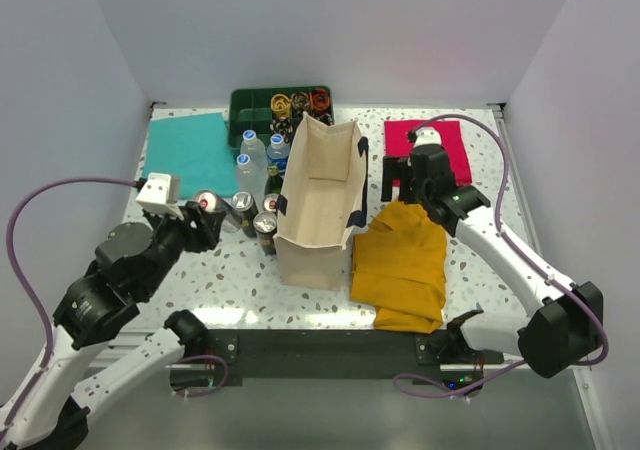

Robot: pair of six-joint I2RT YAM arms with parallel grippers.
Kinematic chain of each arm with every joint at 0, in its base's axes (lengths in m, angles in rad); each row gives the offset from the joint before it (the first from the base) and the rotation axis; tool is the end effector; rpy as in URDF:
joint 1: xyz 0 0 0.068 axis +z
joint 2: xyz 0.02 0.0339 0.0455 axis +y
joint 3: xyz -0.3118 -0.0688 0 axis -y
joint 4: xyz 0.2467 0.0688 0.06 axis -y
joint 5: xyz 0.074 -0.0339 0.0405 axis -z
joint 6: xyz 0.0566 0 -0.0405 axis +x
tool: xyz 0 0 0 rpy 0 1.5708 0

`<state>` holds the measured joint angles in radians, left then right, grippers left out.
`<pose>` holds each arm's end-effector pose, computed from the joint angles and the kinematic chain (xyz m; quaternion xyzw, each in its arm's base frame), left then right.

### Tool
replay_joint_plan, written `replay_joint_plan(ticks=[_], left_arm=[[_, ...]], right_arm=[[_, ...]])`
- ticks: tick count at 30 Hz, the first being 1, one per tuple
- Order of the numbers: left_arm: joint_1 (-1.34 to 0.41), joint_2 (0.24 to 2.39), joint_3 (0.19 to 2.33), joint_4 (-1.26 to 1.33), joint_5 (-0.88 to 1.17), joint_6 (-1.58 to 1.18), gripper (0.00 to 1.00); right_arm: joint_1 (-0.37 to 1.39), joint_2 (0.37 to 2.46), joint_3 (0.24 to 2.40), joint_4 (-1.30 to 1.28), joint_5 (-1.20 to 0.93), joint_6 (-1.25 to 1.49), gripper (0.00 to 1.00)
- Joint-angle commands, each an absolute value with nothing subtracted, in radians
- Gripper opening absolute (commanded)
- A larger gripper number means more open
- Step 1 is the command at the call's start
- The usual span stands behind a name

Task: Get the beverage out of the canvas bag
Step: Place the drink at the center of the board.

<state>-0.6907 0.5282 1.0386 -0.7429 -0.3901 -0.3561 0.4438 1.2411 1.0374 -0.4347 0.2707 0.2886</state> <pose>0.0596 -0.0214 0.4144 0.0096 0.7788 -0.1725 0.6031 0.2558 0.1048 0.3408 -0.0081 0.8872 0.0469 0.4590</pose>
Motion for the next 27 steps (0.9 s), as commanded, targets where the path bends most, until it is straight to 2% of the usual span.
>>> replay_joint_plan(ticks=[1,6,16,27], left_arm=[[-0.695,0.523,1.061,-0.732,-0.437,-0.4,0.0],[-0.695,0.56,1.046,-0.77,-0.471,-0.403,0.0],[-0.695,0.629,0.925,-0.689,-0.506,-0.394,0.0],[-0.695,0.617,0.773,-0.509,-0.462,-0.397,0.0]], right_arm=[[0.442,1.227,1.008,-0.359,0.259,0.313,0.98],[0.442,1.229,0.993,-0.351,0.256,0.328,0.98],[0.44,1.177,0.983,-0.365,0.275,0.311,0.98],[0.44,1.137,0.93,-0.353,0.301,0.302,0.98]])
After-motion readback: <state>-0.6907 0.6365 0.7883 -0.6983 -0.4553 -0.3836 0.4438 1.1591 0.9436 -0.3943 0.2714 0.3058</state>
